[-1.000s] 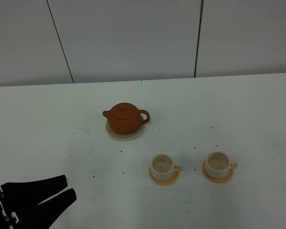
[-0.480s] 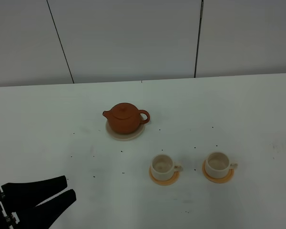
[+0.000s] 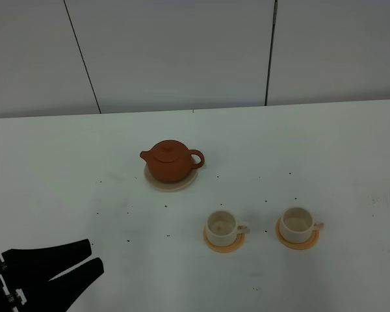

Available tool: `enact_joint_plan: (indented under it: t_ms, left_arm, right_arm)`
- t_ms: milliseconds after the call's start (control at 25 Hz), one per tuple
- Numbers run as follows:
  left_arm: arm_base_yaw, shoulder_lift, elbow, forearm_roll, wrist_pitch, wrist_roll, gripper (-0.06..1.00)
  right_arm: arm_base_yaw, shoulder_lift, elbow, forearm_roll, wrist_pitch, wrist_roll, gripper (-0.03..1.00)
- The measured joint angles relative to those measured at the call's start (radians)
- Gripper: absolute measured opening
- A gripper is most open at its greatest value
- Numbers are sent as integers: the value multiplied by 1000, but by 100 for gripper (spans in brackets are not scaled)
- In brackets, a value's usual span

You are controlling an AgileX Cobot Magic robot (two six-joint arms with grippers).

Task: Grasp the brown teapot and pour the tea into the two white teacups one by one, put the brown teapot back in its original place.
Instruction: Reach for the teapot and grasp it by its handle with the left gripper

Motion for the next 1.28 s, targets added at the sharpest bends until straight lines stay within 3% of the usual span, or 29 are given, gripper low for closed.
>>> enact_joint_plan:
  t_ms: [120,400,680,800,920,1080,1160,1280]
  left_arm:
    - [0,0,0,0,-2,0,29]
    - [0,0,0,0,-2,-2,29]
    - [0,0,0,0,-2,-5,29]
    - [0,0,0,0,-2,-5,29]
    - [0,0,0,0,-11,-5,29]
    - [0,0,0,0,-25,-5,29]
    - [0,0,0,0,-25,-5,29]
    - [0,0,0,0,-25,-5,29]
  right_arm:
    - [0,0,28,0,35,-53,-1]
    - [0,25,113,0,-113,-68,-1]
    - [0,27,7,0,-151,-68,-1]
    - [0,27,-63,0,-163,14,-1]
    - [0,26,-135,0,-162,201,-1]
    - [0,26,-180,0,-16,501,-1]
    - [9,26,-181,-1,141,669,-1]
    - [52,34,-174,-2,363,806,-1]
